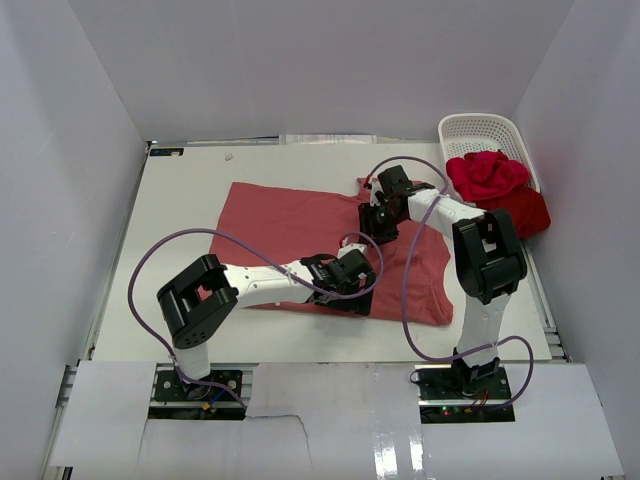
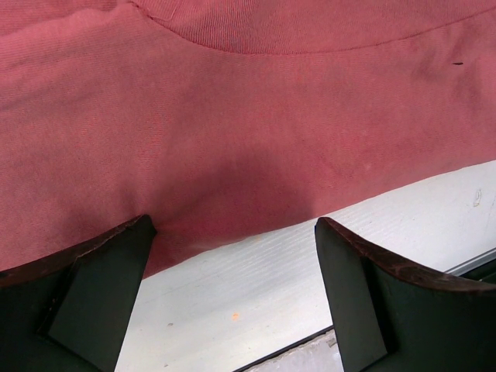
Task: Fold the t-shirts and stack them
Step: Fold the flattened tshirt in 1/3 of the way
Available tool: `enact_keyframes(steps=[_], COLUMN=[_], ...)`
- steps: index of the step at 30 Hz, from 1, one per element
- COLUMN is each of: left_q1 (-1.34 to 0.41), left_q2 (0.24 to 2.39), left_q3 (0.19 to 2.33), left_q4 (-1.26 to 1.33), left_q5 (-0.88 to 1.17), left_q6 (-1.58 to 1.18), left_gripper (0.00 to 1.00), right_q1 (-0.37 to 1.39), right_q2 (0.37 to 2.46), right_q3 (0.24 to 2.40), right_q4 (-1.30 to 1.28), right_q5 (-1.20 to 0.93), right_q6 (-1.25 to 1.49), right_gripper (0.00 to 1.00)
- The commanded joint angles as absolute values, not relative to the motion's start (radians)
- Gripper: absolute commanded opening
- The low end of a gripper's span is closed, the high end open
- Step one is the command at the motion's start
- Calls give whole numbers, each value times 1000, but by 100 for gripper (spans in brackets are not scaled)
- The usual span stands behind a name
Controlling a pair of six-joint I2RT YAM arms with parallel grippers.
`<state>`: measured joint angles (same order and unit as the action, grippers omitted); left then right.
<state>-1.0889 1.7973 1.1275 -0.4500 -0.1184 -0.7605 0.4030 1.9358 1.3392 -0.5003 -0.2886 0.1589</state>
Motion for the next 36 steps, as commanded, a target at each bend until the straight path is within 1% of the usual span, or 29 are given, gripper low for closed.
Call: enact_keyframes(steps=[1, 3, 4, 6, 7, 8, 10, 12, 23, 33, 36], left_q1=[-1097, -1097, -1097, -1097, -1097, -1097, -1097, -1097, -1097, -1097, -1097], left_q2=[1865, 1870, 1874, 1878, 1878, 1879, 1882, 1882, 1890, 1891, 1893], left_q3=[1066, 1069, 1071, 1075, 1075, 1075, 1075, 1075, 1077, 1071, 1071], left_q4=[-611, -612, -611, -611, -612, -611, -612, -611, -611, -611, -609], left_q5=[-90, -89, -89, -86, -86, -86, -86, -86, -81, -81, -80], left_q6=[-776, -775, -773, -770, -770, -772, -772, -772, -772, -775, -776], left_gripper=[98, 98, 98, 98, 98, 98, 98, 98, 98, 98, 98], right_q1=[419, 422, 423, 426, 426, 428, 428, 429, 457, 471, 469], right_q2=[1939, 1937, 1936, 1939, 1940, 1942, 1944, 1948, 1989, 2036, 2036], right_q3=[1342, 1333, 1325, 1321, 1319, 1319, 1324, 1333, 1433, 1471, 1462], right_q4=[-500, -497, -491, -488, -485, -483, -479, -476, -474, -457, -448], right_q5=[-259, -253, -250, -253, -255, -256, -265, -268, -316, -353, -351], right_q6=[175, 178, 181, 183, 183, 183, 184, 186, 166, 152, 152], right_gripper=[50, 46, 39, 32, 24, 18, 12, 9, 8, 8, 16])
